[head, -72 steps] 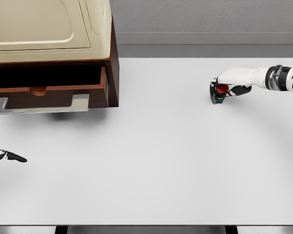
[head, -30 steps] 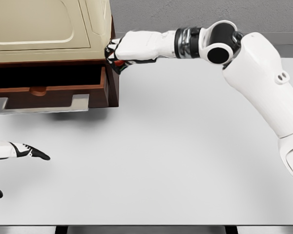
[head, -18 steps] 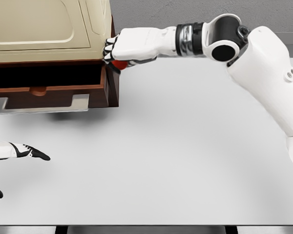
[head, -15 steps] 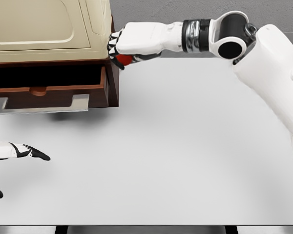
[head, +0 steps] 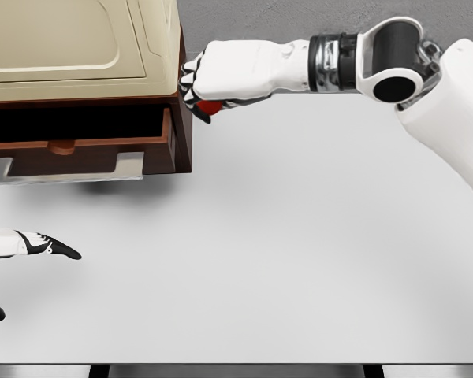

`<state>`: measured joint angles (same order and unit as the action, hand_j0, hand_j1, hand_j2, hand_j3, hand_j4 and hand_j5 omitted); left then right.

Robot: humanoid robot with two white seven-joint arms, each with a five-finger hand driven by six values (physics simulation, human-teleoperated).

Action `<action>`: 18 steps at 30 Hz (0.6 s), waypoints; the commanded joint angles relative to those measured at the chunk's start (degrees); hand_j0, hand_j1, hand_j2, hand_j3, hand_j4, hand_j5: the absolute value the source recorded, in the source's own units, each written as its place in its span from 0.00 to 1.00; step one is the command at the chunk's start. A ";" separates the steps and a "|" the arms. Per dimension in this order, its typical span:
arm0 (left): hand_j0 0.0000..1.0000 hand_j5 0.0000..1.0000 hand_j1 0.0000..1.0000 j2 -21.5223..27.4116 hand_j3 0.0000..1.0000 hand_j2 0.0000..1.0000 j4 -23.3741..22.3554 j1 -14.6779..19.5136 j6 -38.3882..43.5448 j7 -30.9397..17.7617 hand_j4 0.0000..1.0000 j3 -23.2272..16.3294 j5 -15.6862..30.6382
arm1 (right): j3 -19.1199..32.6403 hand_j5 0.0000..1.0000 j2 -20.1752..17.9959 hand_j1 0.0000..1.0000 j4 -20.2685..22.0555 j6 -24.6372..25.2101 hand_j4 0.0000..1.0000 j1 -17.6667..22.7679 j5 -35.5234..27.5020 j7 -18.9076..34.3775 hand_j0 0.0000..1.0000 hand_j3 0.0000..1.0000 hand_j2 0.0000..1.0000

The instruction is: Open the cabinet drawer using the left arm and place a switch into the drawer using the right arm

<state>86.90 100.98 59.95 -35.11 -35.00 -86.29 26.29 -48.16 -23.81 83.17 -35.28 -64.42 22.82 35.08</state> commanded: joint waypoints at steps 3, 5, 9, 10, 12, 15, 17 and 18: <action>1.00 1.00 1.00 0.02 1.00 1.00 0.01 -0.01 0.11 0.00 1.00 0.07 0.42 | -2.02 0.28 0.34 0.28 3.05 0.28 0.28 -0.44 -3.75 -0.08 0.28 0.28 0.28; 1.00 1.00 1.00 0.11 1.00 1.00 0.01 -0.01 0.11 0.00 1.00 0.07 0.42 | -2.37 0.28 1.04 0.28 3.40 0.28 0.28 -0.53 -3.83 -0.08 0.28 0.28 0.28; 1.00 1.00 1.00 -0.07 1.00 1.00 0.01 -0.09 0.11 0.00 1.00 0.15 0.42 | -2.99 0.28 2.27 0.28 3.40 0.28 0.28 -1.84 -3.83 -0.08 0.28 0.28 0.28; 1.00 1.00 1.00 -0.07 1.00 1.00 0.01 -0.01 0.11 0.00 1.00 0.15 0.51 | -2.99 0.28 3.15 0.28 3.40 0.28 0.28 -2.46 -3.83 -0.08 0.28 0.28 0.28; 1.00 1.00 1.00 -0.07 1.00 1.00 0.01 -0.01 0.11 0.00 1.00 0.15 0.51 | -4.30 0.27 5.00 0.27 3.14 0.28 0.27 -3.43 -3.92 -0.08 0.27 0.27 0.27; 1.00 1.00 1.00 -0.24 1.00 1.00 0.01 -0.09 0.11 0.00 1.00 0.15 0.51 | -5.36 0.27 7.55 0.27 2.44 0.28 0.27 -5.10 -3.92 -0.08 0.27 0.27 0.27; 1.00 1.00 1.00 -0.15 1.00 1.00 0.01 -0.01 0.11 0.00 1.00 0.15 0.51 | -5.54 0.27 9.66 0.27 -0.02 0.28 0.27 -6.24 -3.92 -0.08 0.27 0.27 0.27; 1.00 1.00 1.00 -0.15 1.00 1.00 0.01 -0.01 0.11 0.00 1.00 0.15 0.51 | -5.54 0.27 10.62 0.27 -1.07 0.28 0.27 -6.50 -3.92 -0.08 0.27 0.27 0.27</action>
<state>86.77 100.98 59.94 -35.11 -35.01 -86.20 26.38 -53.41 -15.21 83.81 -35.28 -71.37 19.18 35.06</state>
